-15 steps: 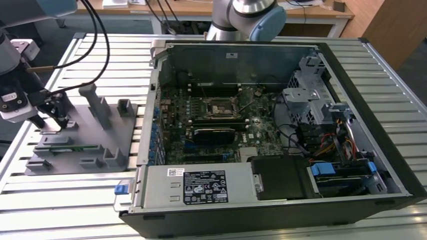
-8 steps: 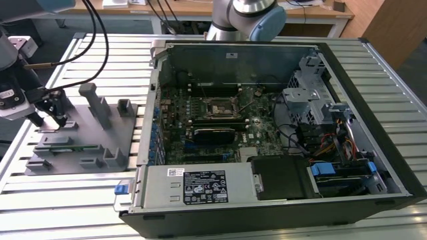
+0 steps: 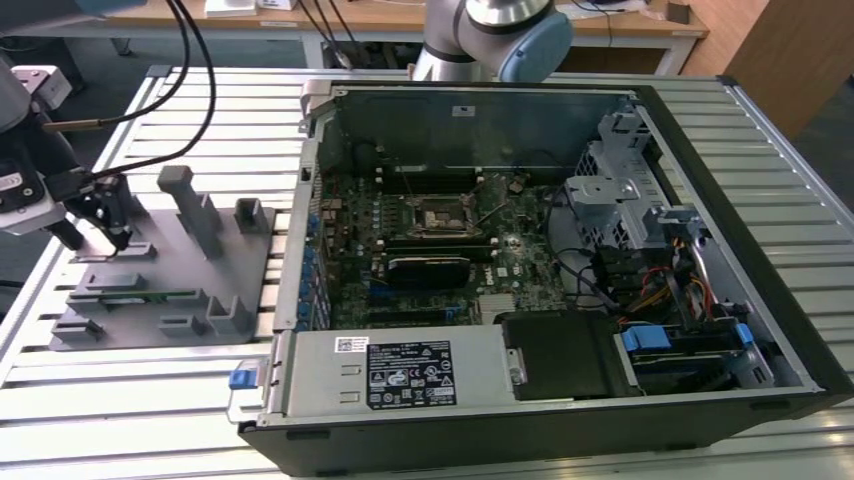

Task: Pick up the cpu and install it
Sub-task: 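Pick up the cpu and move it towards the insertion slot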

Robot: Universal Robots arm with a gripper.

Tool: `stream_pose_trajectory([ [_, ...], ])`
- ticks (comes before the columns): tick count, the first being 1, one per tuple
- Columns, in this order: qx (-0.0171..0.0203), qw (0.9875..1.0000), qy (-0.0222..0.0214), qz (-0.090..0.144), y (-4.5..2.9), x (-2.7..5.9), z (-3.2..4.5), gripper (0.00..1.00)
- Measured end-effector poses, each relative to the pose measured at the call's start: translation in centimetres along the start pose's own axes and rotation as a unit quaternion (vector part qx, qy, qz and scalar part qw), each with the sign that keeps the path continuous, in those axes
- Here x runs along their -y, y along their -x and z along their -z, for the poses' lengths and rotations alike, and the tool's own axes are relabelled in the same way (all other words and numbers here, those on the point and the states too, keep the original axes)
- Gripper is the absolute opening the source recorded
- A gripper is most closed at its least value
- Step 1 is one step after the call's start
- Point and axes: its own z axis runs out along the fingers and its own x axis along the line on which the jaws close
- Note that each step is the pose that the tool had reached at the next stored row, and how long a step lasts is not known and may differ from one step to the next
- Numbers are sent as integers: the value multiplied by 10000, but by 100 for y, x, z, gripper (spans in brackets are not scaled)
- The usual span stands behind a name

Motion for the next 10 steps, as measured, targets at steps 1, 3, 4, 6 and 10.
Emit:
stream_pose_trajectory([
  [1,0,10000,0,0,0,0,9,53],
  [3,1,10000,0,0,0,0,26,53],
  [4,2,10000,0,0,0,0,37,53],
  [6,3,10000,0,0,0,-1,60,53],
  [10,4,10000,0,0,0,-2,113,53],
])
